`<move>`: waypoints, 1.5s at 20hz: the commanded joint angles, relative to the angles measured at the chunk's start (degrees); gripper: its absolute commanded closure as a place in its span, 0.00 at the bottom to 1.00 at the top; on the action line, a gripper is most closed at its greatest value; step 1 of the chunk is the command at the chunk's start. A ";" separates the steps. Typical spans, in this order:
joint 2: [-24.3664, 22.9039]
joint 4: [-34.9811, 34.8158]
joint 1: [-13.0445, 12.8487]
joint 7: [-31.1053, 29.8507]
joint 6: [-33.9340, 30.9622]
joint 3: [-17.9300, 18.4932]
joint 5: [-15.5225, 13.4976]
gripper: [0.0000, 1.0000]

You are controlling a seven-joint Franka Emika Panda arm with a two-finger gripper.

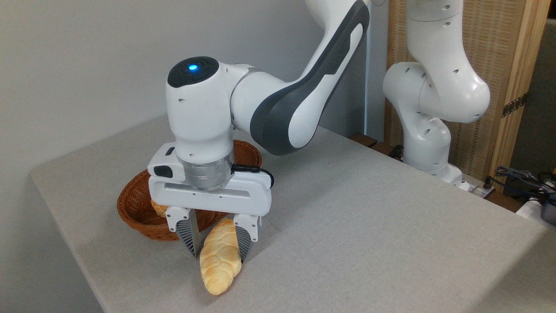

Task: Put bread into the basket
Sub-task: 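Lift the bread roll and carry it over the wicker basket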

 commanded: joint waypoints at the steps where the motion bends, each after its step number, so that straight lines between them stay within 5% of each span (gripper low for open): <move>1: -0.33 0.10 0.08 0.93 1.23 -0.26 -0.04 0.60; 8: -1.64 2.55 0.17 3.03 -0.35 0.53 0.48 0.63; 10: -3.13 7.19 1.13 13.53 -11.80 2.28 1.80 0.57; 13: -3.31 15.46 1.13 16.57 -25.55 1.59 1.81 0.55; 17: -5.50 18.21 1.04 15.96 -28.31 -5.77 -0.56 0.55; 20: -5.60 17.68 1.04 16.05 -28.13 -12.37 -0.39 0.25; 21: -5.60 17.16 1.04 16.74 -28.13 -14.47 0.04 0.00; 25: -5.60 13.64 0.87 22.19 -26.90 -17.04 -0.04 0.00; 30: -5.42 12.32 0.87 21.85 -25.85 -17.04 -0.13 0.00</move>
